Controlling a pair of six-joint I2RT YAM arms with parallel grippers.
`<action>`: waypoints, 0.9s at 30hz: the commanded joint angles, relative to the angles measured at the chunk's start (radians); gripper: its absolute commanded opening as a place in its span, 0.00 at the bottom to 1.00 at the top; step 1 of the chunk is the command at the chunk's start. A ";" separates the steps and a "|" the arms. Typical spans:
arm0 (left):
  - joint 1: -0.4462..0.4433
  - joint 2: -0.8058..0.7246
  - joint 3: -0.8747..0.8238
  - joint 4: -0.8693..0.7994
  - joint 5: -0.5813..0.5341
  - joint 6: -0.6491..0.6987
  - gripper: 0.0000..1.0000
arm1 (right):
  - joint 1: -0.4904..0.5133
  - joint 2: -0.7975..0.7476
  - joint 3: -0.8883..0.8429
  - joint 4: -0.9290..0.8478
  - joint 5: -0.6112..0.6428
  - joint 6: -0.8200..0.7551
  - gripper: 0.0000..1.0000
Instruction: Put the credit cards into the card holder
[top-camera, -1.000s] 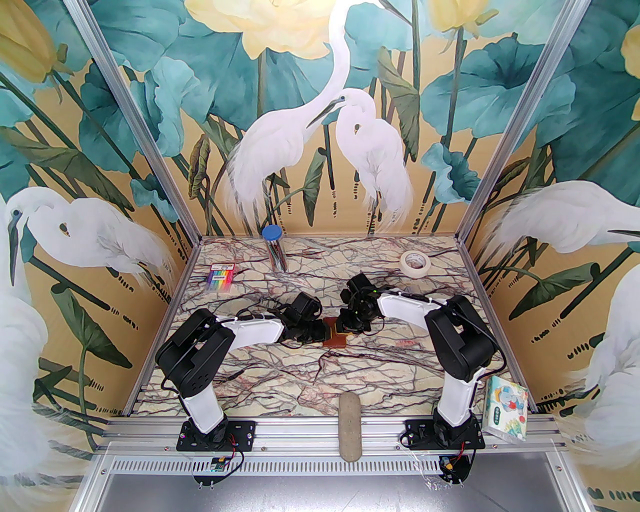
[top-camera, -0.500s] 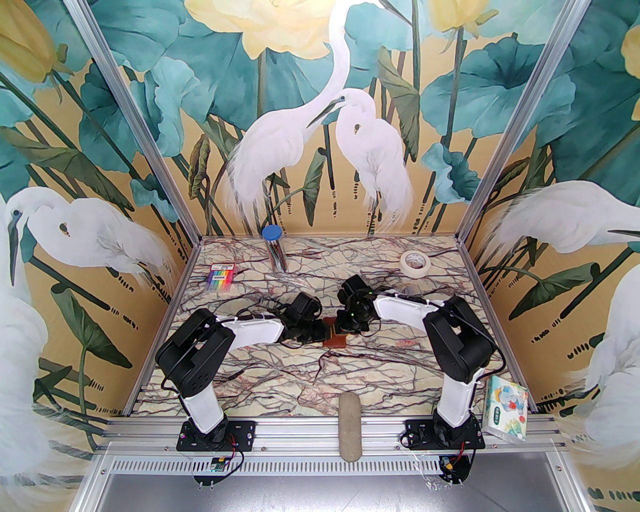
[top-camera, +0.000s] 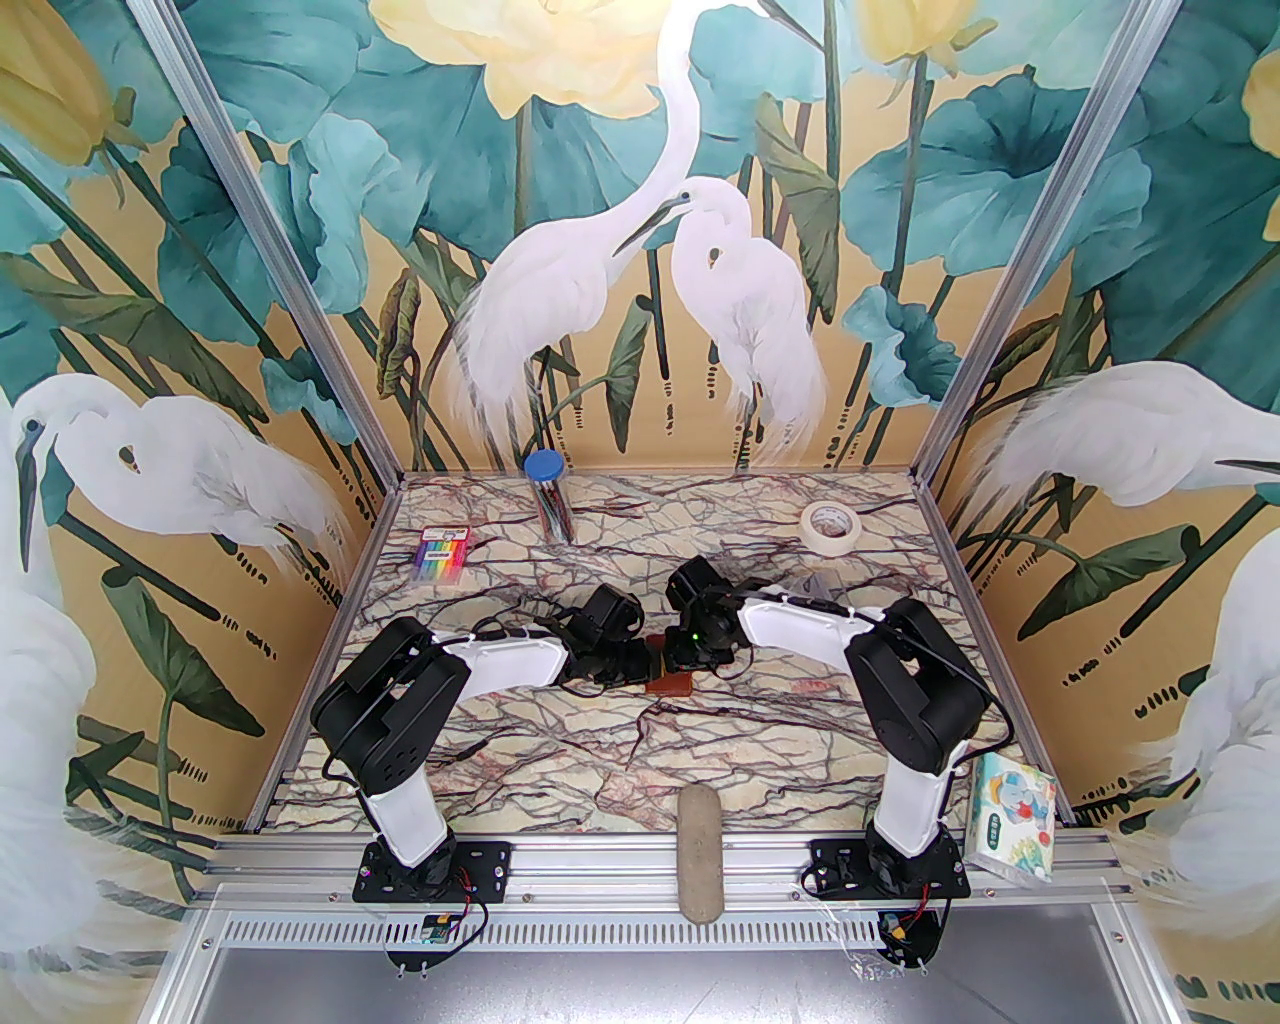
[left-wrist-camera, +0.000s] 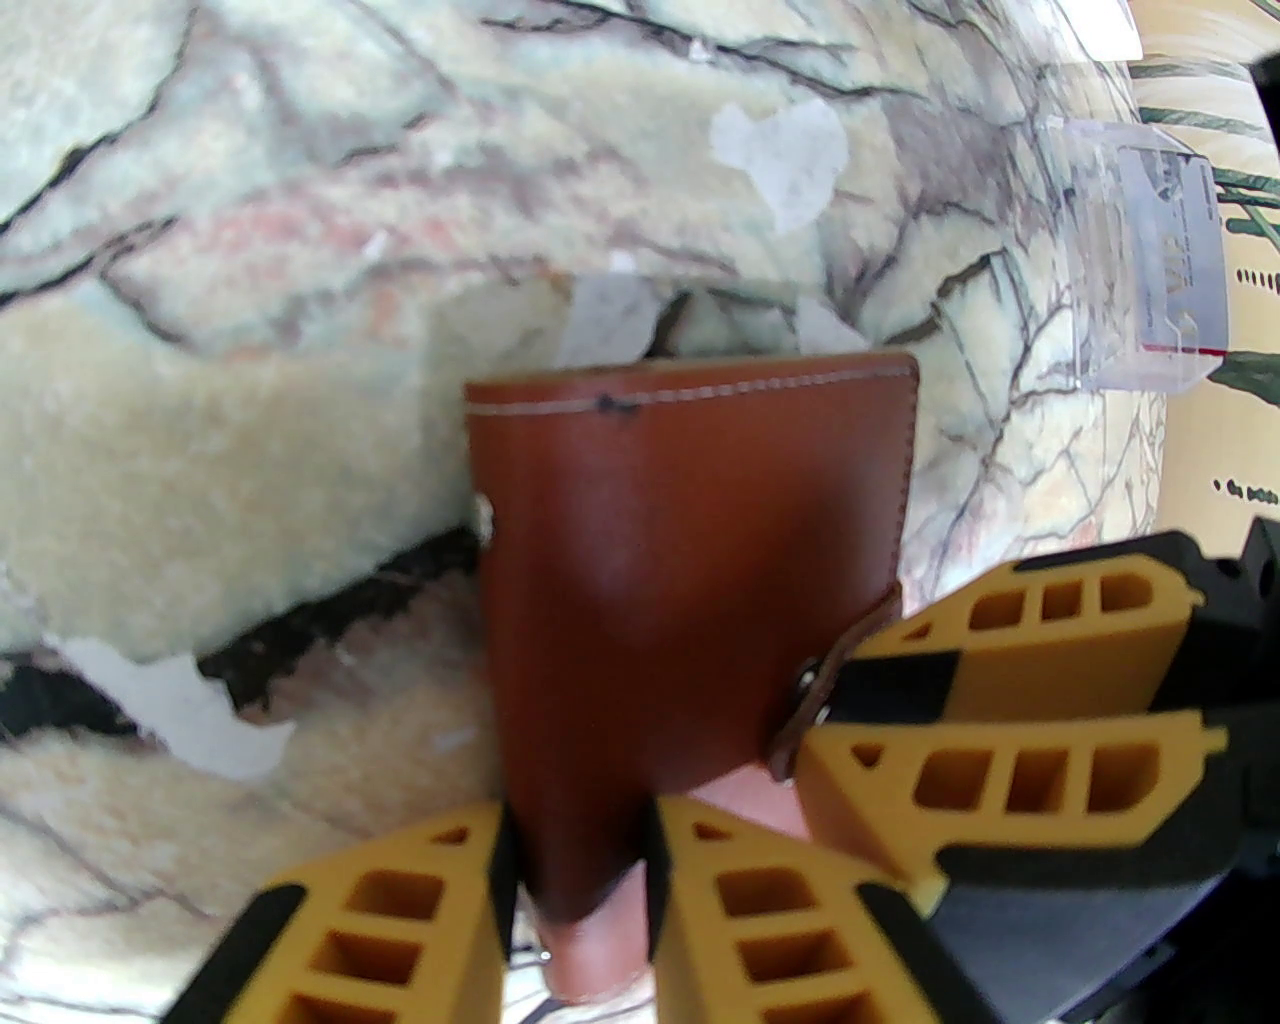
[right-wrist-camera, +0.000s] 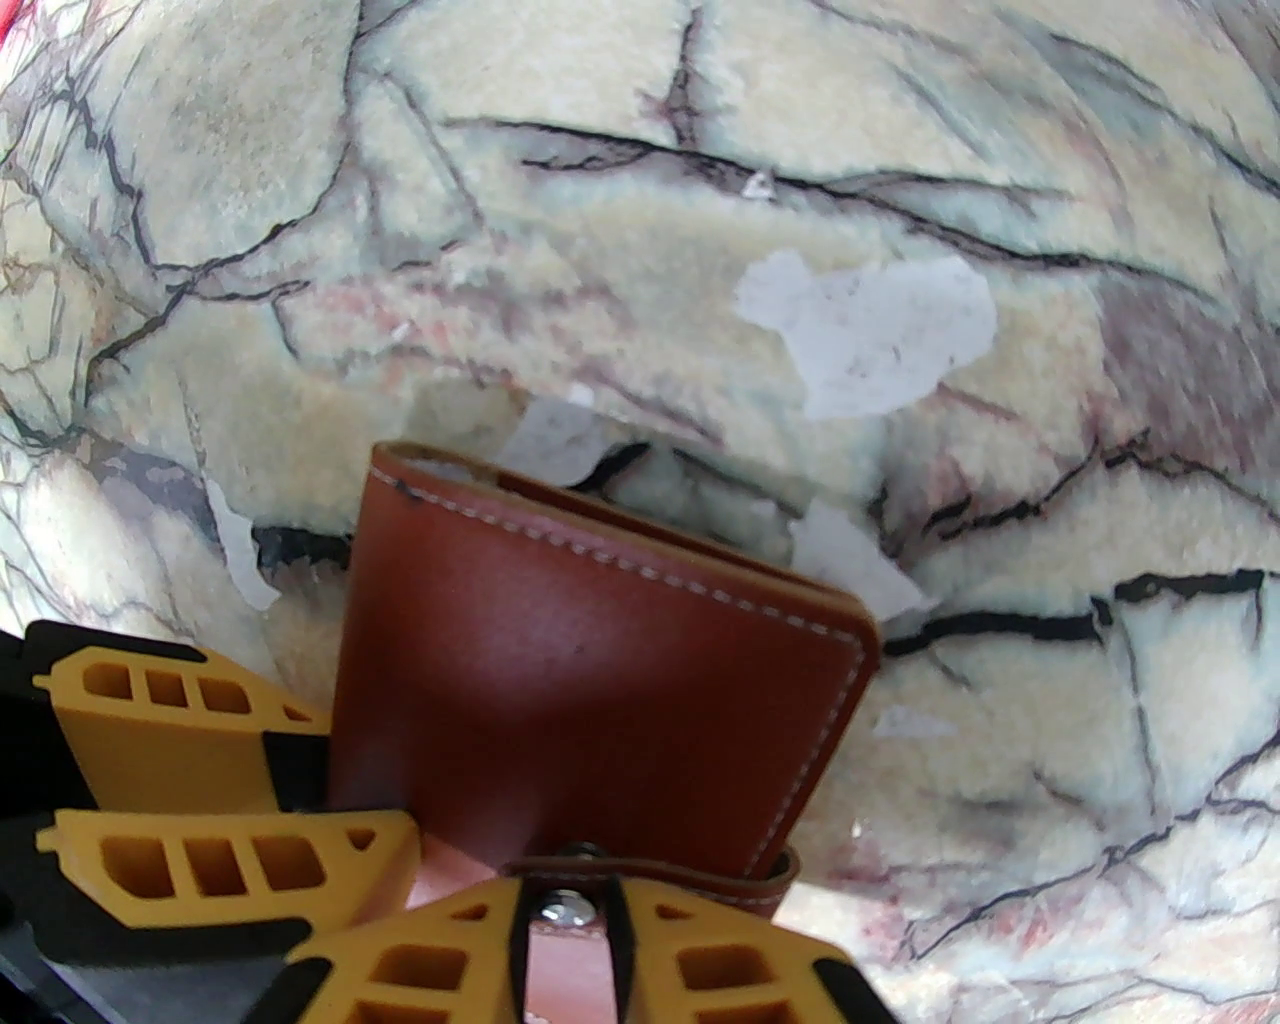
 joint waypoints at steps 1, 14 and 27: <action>-0.010 0.078 -0.035 0.009 -0.001 -0.002 0.29 | 0.005 0.019 -0.019 -0.015 0.084 -0.020 0.25; -0.009 0.084 -0.033 0.006 -0.001 -0.001 0.29 | 0.006 0.026 -0.007 -0.042 0.089 -0.006 0.29; -0.009 0.084 -0.033 0.008 0.000 -0.001 0.29 | 0.006 0.063 0.013 -0.050 0.105 0.044 0.24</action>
